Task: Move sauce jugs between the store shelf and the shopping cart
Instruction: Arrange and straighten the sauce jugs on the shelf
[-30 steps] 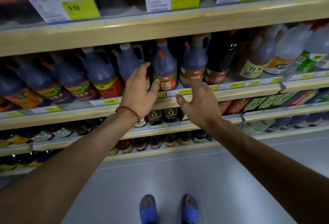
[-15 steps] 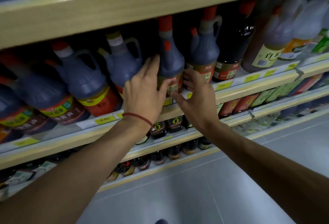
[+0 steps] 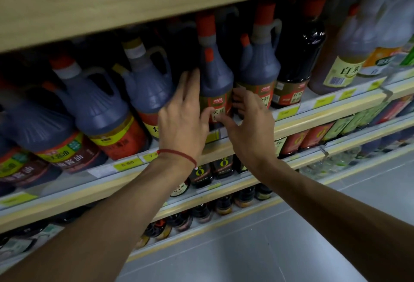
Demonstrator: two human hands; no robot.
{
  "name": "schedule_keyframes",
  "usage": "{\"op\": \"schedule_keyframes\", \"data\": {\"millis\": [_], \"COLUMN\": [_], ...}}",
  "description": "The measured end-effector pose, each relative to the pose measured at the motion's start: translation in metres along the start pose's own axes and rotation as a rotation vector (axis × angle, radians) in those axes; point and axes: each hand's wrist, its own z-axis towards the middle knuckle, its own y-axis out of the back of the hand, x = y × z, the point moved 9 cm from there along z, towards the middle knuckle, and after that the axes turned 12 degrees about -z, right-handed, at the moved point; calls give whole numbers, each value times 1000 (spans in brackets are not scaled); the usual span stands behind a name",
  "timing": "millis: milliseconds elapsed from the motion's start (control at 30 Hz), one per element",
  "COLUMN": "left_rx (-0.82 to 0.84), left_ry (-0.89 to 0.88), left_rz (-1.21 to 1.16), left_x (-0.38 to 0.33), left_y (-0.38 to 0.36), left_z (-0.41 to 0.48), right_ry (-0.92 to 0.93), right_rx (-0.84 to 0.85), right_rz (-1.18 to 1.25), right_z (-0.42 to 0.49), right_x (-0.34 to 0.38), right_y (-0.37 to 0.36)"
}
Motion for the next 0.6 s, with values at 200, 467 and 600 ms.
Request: {"op": "schedule_keyframes", "data": {"millis": [200,467,600], "left_rx": [-17,-35,-14], "left_ry": [6,27,40], "left_rz": [10,25,-74], "left_x": [-2,-4,-5], "left_y": [-3,-6,-3], "left_z": [-2,-7,-11], "right_ry": [33,69,87], "right_rx": [8,33,-10], "right_rz": [-14,-50,-42], "right_z": [1,2,-6], "right_x": [-2,1,3], "right_y": [-3,-2,11]}}
